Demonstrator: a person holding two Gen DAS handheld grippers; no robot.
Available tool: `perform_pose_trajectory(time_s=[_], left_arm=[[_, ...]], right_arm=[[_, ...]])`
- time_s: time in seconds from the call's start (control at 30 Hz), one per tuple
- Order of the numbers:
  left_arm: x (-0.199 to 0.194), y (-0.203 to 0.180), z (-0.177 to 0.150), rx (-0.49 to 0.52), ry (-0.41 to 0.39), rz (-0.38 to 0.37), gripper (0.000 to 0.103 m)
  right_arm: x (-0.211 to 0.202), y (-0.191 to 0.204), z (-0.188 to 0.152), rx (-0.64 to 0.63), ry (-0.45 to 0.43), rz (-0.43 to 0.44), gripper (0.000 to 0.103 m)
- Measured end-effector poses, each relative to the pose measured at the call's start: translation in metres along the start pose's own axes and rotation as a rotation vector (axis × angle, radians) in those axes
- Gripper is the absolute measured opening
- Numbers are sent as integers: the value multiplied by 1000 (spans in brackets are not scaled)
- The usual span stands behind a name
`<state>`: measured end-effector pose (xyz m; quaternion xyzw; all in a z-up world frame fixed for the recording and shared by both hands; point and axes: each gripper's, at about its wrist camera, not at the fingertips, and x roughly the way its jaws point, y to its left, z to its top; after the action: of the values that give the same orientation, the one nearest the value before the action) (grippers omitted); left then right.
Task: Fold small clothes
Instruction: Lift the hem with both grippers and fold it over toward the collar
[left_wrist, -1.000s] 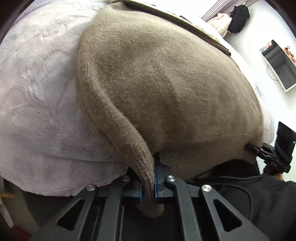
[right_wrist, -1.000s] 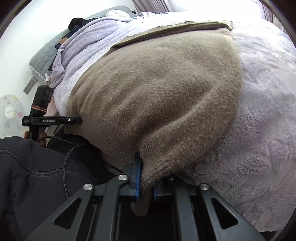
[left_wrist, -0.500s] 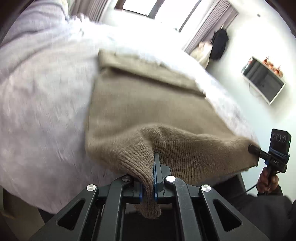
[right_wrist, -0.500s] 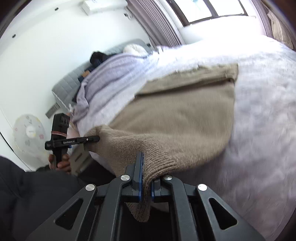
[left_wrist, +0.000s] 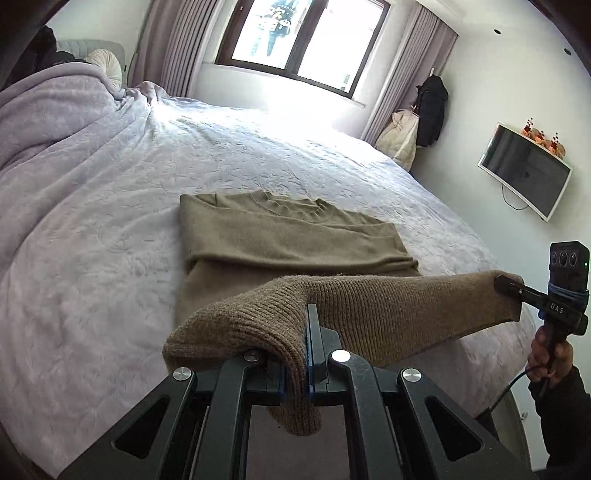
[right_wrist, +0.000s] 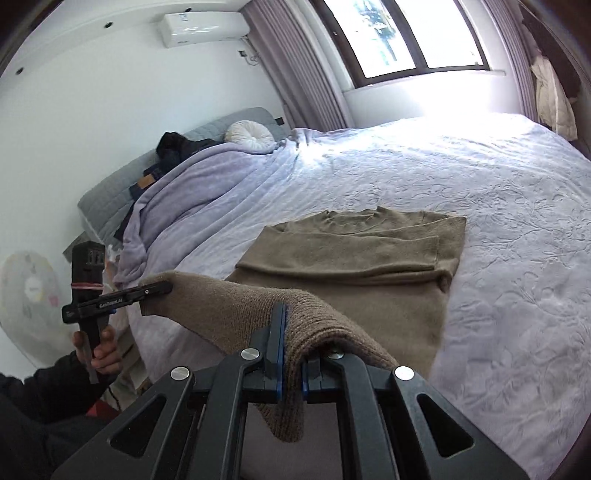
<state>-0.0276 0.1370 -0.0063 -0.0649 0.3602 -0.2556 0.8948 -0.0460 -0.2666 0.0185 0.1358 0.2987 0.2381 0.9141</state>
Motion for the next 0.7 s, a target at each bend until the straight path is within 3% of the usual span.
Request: perform_pose_trajectory(time_s=[0.53,0.7], left_arm=[[80,13,84,-44,15,8,8],[125,27,110,-77,58,22,8]], right_arm=[[75,-73,71,204,20,-51,7],[110,-102,98,258,22,-76,7]])
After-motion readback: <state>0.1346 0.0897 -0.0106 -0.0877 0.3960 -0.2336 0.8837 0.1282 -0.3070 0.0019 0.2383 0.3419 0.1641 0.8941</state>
